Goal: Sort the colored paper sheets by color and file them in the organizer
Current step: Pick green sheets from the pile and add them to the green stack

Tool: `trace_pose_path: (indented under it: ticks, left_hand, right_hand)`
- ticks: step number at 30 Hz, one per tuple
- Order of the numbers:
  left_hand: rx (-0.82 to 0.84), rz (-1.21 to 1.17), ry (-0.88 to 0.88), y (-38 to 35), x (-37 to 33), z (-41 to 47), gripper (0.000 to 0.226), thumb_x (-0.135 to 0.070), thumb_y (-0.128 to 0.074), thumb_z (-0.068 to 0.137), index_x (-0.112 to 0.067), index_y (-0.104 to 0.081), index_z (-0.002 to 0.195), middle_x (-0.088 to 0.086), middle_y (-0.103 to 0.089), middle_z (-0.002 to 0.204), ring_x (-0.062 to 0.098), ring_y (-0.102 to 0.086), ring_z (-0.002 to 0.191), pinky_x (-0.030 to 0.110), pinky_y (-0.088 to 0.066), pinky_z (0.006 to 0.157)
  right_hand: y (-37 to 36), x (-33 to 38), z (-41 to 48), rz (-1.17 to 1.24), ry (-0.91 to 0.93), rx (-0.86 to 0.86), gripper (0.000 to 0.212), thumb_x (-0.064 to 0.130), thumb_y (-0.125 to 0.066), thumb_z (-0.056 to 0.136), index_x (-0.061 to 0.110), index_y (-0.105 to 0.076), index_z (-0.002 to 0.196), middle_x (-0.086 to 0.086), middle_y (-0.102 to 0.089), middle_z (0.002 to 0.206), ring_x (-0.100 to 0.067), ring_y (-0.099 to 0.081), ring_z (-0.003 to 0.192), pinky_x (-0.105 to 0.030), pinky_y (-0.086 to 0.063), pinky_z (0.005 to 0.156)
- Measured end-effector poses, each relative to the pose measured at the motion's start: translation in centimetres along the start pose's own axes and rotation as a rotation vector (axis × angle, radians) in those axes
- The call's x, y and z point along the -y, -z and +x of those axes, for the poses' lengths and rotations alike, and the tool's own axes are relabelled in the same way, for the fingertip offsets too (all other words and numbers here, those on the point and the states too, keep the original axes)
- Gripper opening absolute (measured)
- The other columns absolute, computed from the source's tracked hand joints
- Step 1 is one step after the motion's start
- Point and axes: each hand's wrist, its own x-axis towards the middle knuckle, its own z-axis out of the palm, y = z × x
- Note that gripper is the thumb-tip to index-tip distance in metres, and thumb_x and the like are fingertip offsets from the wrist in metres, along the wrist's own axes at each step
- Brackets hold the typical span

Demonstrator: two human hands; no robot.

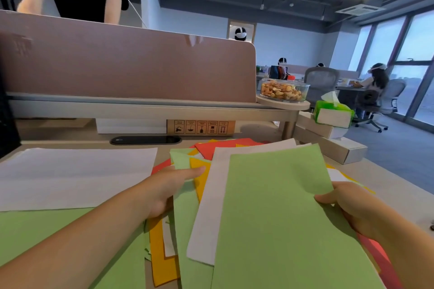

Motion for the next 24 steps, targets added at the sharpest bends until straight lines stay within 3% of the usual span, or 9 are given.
trace_pose_path:
  ticks: [4, 8, 12, 16, 17, 19, 21, 24]
  left_hand:
    - [-0.026, 0.156, -0.081, -0.4, 0.5, -0.3, 0.036, -0.023, -0.081, 0.073, -0.017, -0.068, 0.105, 0.007, -0.075, 0.093, 0.030, -0.071, 0.089, 0.051, -0.054, 0.087]
    - [-0.039, 0.035, -0.183, -0.2, -0.4, -1.1, 0.031, 0.000, -0.075, 0.074, -0.013, -0.067, 0.101, 0.011, -0.075, 0.095, 0.033, -0.071, 0.088, 0.051, -0.055, 0.085]
    - [0.178, -0.201, -0.204, 0.1, -1.6, -1.8, 0.042, -0.017, -0.069, 0.069, -0.010, -0.069, 0.110, 0.012, -0.073, 0.103, 0.028, -0.072, 0.085, 0.040, -0.058, 0.075]
    - [0.120, -0.059, -0.105, -1.7, -0.8, -2.2, 0.061, -0.048, -0.081, 0.061, -0.019, -0.067, 0.113, 0.002, -0.069, 0.116, 0.022, -0.063, 0.108, 0.037, -0.043, 0.100]
    - [0.089, -0.009, -0.119, -2.1, -0.6, -2.4, 0.056, -0.046, -0.080, 0.065, -0.020, -0.066, 0.113, 0.001, -0.069, 0.116, 0.020, -0.061, 0.109, 0.035, -0.041, 0.099]
    - [0.037, -0.013, -0.152, -2.6, -0.8, -2.4, 0.033, -0.024, -0.075, 0.077, -0.015, -0.067, 0.108, 0.005, -0.072, 0.108, 0.021, -0.066, 0.099, 0.032, -0.050, 0.087]
    - [0.040, -0.082, -0.216, -2.5, -1.5, -2.7, 0.028, -0.009, -0.069, 0.082, -0.010, -0.066, 0.109, 0.010, -0.074, 0.102, 0.021, -0.071, 0.089, 0.029, -0.056, 0.073]
    - [0.082, 0.001, -0.291, -2.7, -2.3, -3.8, 0.020, -0.013, -0.065, 0.087, -0.014, -0.066, 0.107, 0.009, -0.075, 0.094, 0.022, -0.072, 0.079, 0.032, -0.060, 0.066]
  right_hand:
    - [-1.2, 0.2, -0.8, -0.026, 0.082, 0.128, 0.022, -0.009, -0.047, 0.090, -0.003, -0.065, 0.101, -0.024, -0.072, 0.092, -0.034, -0.070, 0.073, -0.038, -0.057, 0.068]
    - [-1.8, 0.3, -0.7, 0.061, 0.200, 0.108, 0.020, -0.003, -0.051, 0.090, 0.002, -0.066, 0.103, -0.021, -0.073, 0.092, -0.033, -0.071, 0.073, -0.040, -0.056, 0.070]
    - [-2.6, 0.4, -0.8, 0.309, 0.267, 0.153, 0.022, 0.008, -0.054, 0.091, 0.004, -0.064, 0.110, -0.017, -0.072, 0.101, -0.033, -0.070, 0.085, -0.042, -0.058, 0.071]
    - [-4.4, 0.2, -1.7, 0.268, 0.259, 0.272, 0.023, 0.000, -0.055, 0.088, 0.005, -0.065, 0.107, -0.016, -0.072, 0.100, -0.033, -0.070, 0.087, -0.039, -0.059, 0.067]
    - [-4.7, 0.3, -1.9, 0.211, 0.262, 0.266, 0.023, -0.003, -0.054, 0.087, 0.004, -0.065, 0.105, -0.018, -0.073, 0.097, -0.035, -0.070, 0.083, -0.041, -0.058, 0.068]
    - [-4.8, 0.7, -2.2, 0.150, 0.286, 0.179, 0.021, -0.007, -0.054, 0.086, 0.002, -0.066, 0.101, -0.019, -0.073, 0.089, -0.035, -0.070, 0.074, -0.044, -0.057, 0.072]
    - [-4.5, 1.3, -2.5, 0.250, 0.370, 0.074, 0.017, -0.005, -0.054, 0.087, 0.001, -0.066, 0.097, -0.015, -0.074, 0.080, -0.028, -0.070, 0.065, -0.042, -0.058, 0.067]
    - [-3.5, 2.7, -3.4, 0.499, 0.548, -0.020, 0.017, 0.008, -0.049, 0.094, 0.010, -0.065, 0.098, -0.005, -0.075, 0.079, -0.018, -0.071, 0.064, -0.035, -0.059, 0.061]
